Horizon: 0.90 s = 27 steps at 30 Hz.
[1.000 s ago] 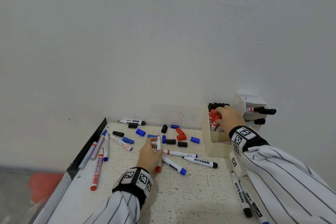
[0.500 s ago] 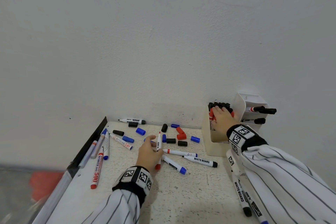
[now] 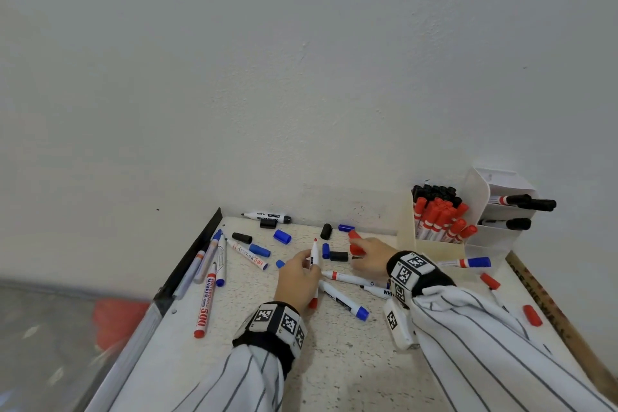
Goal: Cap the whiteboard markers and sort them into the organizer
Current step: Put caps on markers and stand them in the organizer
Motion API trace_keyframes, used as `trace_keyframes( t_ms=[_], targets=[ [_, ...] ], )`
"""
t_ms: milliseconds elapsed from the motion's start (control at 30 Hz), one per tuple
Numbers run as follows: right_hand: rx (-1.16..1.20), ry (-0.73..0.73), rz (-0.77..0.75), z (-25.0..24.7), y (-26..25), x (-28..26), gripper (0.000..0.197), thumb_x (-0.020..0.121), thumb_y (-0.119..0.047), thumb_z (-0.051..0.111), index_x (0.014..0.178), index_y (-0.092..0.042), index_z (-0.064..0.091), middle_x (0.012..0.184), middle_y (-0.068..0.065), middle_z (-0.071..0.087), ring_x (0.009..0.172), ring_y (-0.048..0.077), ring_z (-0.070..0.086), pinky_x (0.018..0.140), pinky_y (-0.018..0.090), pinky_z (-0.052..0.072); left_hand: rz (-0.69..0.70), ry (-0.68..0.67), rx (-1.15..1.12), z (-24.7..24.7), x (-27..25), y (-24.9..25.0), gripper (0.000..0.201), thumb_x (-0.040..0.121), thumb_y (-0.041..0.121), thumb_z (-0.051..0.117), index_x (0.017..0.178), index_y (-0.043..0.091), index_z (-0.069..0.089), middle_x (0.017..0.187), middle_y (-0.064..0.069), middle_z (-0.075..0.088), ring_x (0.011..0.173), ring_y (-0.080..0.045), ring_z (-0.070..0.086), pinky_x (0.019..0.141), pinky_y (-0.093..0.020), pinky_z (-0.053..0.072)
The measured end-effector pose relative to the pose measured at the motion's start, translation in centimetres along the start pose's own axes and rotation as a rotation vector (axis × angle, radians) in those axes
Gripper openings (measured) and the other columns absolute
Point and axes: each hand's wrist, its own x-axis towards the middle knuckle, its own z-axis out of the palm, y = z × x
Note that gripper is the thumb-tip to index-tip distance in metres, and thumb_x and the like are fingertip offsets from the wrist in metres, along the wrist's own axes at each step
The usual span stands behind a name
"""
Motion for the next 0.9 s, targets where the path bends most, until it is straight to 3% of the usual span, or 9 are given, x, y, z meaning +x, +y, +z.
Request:
trace_keyframes(
  t_ms=[133, 367, 467, 533, 600, 733, 833, 900],
  targets=[
    [-0.094, -0.006, 0.087, 0.9, -0.2, 1.4, 0.058, 0.092, -0.035, 0.046, 0.144, -0.034, 0.021, 0.148, 0.010, 0.028, 0.131, 0.029, 0.036, 0.110, 0.038, 0.031, 0.006, 0.001, -0.002, 0.1, 0.1, -0.2, 0.042, 0.094, 0.015, 0.048, 0.136, 0.014, 0.044, 0.128, -0.005, 0.053, 0.115, -0.015, 0.050, 0.099, -0.028, 0.043],
    [-0.151, 0.079, 0.163, 1.1, -0.3, 2.7, 0.052, 0.094, -0.033, 0.045, 0.142, -0.022, 0.028, 0.135, 0.010, 0.044, 0.119, 0.026, 0.047, 0.101, 0.034, 0.039, 0.017, -0.012, 0.005, 0.1, 0.3, -0.4, 0.040, 0.094, 0.015, 0.048, 0.134, 0.016, 0.046, 0.125, -0.001, 0.054, 0.113, -0.012, 0.049, 0.098, -0.026, 0.042],
    [0.004, 0.226, 0.144, 0.6, 0.0, 2.7, 0.025, 0.093, -0.026, 0.047, 0.116, -0.016, 0.049, 0.115, 0.008, 0.058, 0.097, 0.021, 0.055, 0.085, 0.029, 0.044, 0.014, -0.012, -0.002, 0.0, 0.3, -0.4, 0.039, 0.095, 0.016, 0.046, 0.133, 0.016, 0.046, 0.124, -0.002, 0.053, 0.112, -0.012, 0.049, 0.096, -0.025, 0.041],
    [0.097, 0.375, 0.097, 0.2, 0.0, 2.1, 0.012, 0.092, -0.028, 0.049, 0.097, -0.017, 0.046, 0.095, 0.006, 0.058, 0.077, 0.017, 0.052, 0.072, 0.028, 0.043, 0.018, -0.007, -0.016, 0.0, 0.3, -0.4, 0.039, 0.095, 0.016, 0.044, 0.134, 0.015, 0.045, 0.125, -0.003, 0.053, 0.109, -0.012, 0.050, 0.095, -0.025, 0.043],
    [0.152, 0.478, 0.053, -0.2, -0.2, 1.3, 0.015, 0.094, -0.029, 0.047, 0.091, -0.017, 0.040, 0.081, 0.002, 0.053, 0.068, 0.014, 0.048, 0.066, 0.027, 0.040, 0.034, -0.023, -0.012, 0.0, 0.2, -0.3, 0.040, 0.096, 0.014, 0.041, 0.136, 0.014, 0.043, 0.126, -0.004, 0.053, 0.103, -0.009, 0.049, 0.089, -0.022, 0.043],
    [0.301, 0.477, -0.085, -0.8, -1.0, -0.7, 0.019, 0.094, -0.017, 0.045, 0.113, -0.015, 0.040, 0.090, 0.004, 0.053, 0.072, 0.012, 0.049, 0.062, 0.020, 0.038, 0.059, -0.082, 0.032, -0.2, -0.1, -0.1, 0.041, 0.098, 0.013, 0.036, 0.139, 0.012, 0.040, 0.128, -0.006, 0.053, 0.101, -0.009, 0.048, 0.085, -0.021, 0.040],
    [0.285, 0.447, -0.160, -1.0, -1.0, -2.3, 0.032, 0.094, -0.011, 0.044, 0.125, -0.016, 0.047, 0.109, 0.005, 0.053, 0.092, 0.013, 0.049, 0.082, 0.019, 0.036, 0.048, -0.103, 0.035, -0.5, -0.5, 0.2, 0.042, 0.098, 0.013, 0.035, 0.140, 0.012, 0.039, 0.135, -0.007, 0.050, 0.114, -0.014, 0.047, 0.091, -0.022, 0.036],
    [0.249, 0.427, -0.174, -1.1, -0.7, -3.5, 0.034, 0.094, -0.009, 0.043, 0.126, -0.018, 0.052, 0.117, 0.008, 0.052, 0.105, 0.018, 0.047, 0.088, 0.018, 0.030, 0.056, -0.109, 0.032, -0.7, -0.7, 0.5, 0.042, 0.099, 0.012, 0.035, 0.140, 0.011, 0.038, 0.138, -0.006, 0.047, 0.120, -0.015, 0.045, 0.091, -0.020, 0.034]
  ],
)
